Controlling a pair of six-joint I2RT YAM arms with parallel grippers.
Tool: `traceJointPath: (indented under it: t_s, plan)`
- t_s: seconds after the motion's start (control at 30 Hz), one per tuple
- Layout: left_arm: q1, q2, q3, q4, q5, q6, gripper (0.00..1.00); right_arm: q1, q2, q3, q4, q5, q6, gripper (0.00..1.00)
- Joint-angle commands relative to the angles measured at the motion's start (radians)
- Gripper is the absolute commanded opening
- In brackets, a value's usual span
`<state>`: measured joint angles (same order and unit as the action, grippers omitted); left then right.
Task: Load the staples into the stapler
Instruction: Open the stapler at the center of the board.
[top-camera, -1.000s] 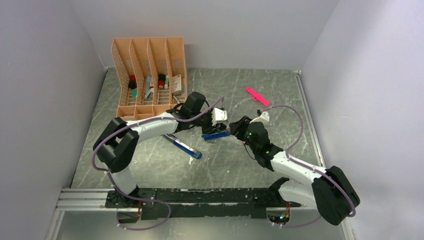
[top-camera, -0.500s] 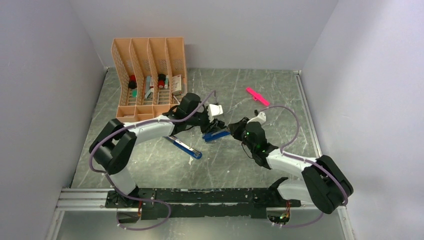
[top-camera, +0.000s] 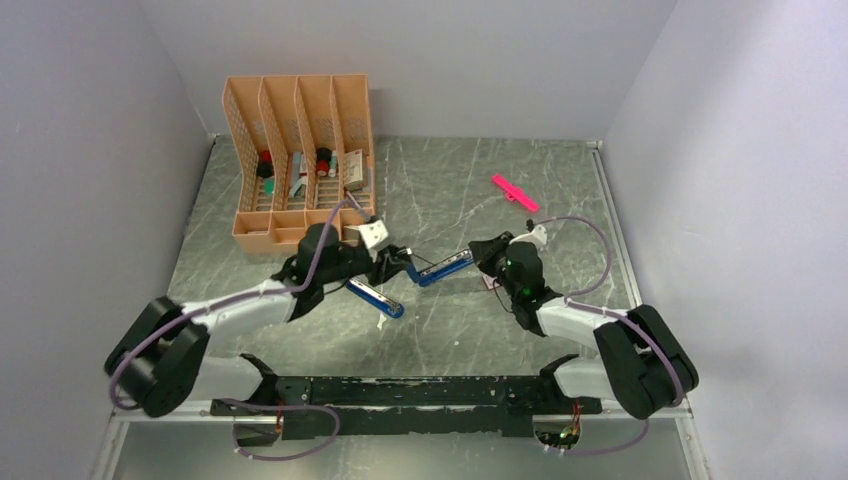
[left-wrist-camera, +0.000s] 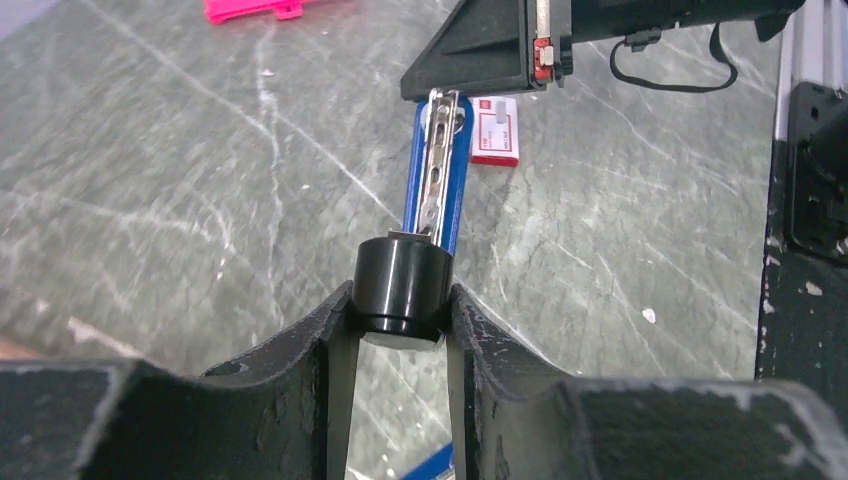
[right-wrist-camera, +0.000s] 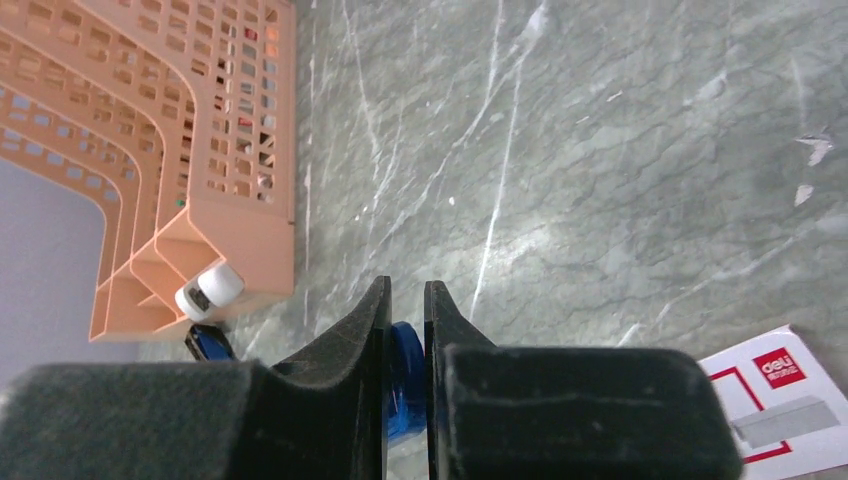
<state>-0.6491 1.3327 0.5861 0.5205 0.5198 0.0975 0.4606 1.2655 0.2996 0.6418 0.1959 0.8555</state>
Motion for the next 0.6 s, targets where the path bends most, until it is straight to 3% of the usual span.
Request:
traceJointPath:
  t_s: [0.0,0.2,0.37,0.57]
  plan:
    - [0.012,-0.186,-0.161,0.286,-0.188,-0.084,0.07,-0.077,0.056,-0.002,0.003,0.068,-0.014,0.00]
    - [0.014,-0.383,-0.271,0.382,-0.294,-0.086,0.07,-0.141,0.164,0.047,0.063,0.028,-0.021,0.00]
    - [0.016,-0.421,-0.291,0.405,-0.320,-0.067,0.07,-0.195,0.246,0.078,0.096,-0.039,-0.025,0.01]
    - [0.016,-0.355,-0.280,0.448,-0.268,-0.065,0.07,-0.200,0.229,0.073,0.185,-0.155,-0.111,0.20]
